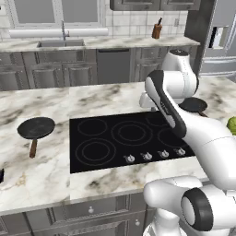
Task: Place both pans onto different burners. Then place the lettuce and the fish on different pans.
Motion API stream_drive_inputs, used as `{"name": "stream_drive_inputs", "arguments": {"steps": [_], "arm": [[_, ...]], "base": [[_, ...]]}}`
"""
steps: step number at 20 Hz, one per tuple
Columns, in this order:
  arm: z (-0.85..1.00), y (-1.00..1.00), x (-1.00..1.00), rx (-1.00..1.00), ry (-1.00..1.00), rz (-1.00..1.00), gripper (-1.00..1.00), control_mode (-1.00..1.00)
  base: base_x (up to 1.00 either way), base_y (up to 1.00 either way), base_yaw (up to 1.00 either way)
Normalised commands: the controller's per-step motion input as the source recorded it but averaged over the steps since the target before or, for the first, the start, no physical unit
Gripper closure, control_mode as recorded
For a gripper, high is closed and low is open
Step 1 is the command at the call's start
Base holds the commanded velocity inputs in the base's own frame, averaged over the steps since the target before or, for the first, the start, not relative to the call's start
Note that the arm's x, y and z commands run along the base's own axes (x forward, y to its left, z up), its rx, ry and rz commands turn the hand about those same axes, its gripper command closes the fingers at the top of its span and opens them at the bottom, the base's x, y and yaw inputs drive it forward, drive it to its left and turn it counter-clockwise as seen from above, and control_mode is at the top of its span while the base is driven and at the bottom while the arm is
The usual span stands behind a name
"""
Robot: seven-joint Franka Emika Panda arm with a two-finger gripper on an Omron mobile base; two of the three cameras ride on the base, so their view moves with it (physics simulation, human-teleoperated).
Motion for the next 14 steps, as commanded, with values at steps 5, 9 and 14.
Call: {"name": "stream_drive_inputs", "arguments": {"steps": [5, 9, 14], "arm": [[0.0, -0.13, 0.0, 0.0, 0.0, 0.0, -1.0, -1.0], [0.0, -0.57, 0.0, 0.0, 0.0, 0.0, -1.0, -1.0], [0.0, -0.59, 0.03, 0.0, 0.0, 0.0, -1.0, -1.0]], "base": [[0.0, 0.0, 0.0], [0.0, 0.0, 0.0], [0.0, 0.0, 0.0]]}}
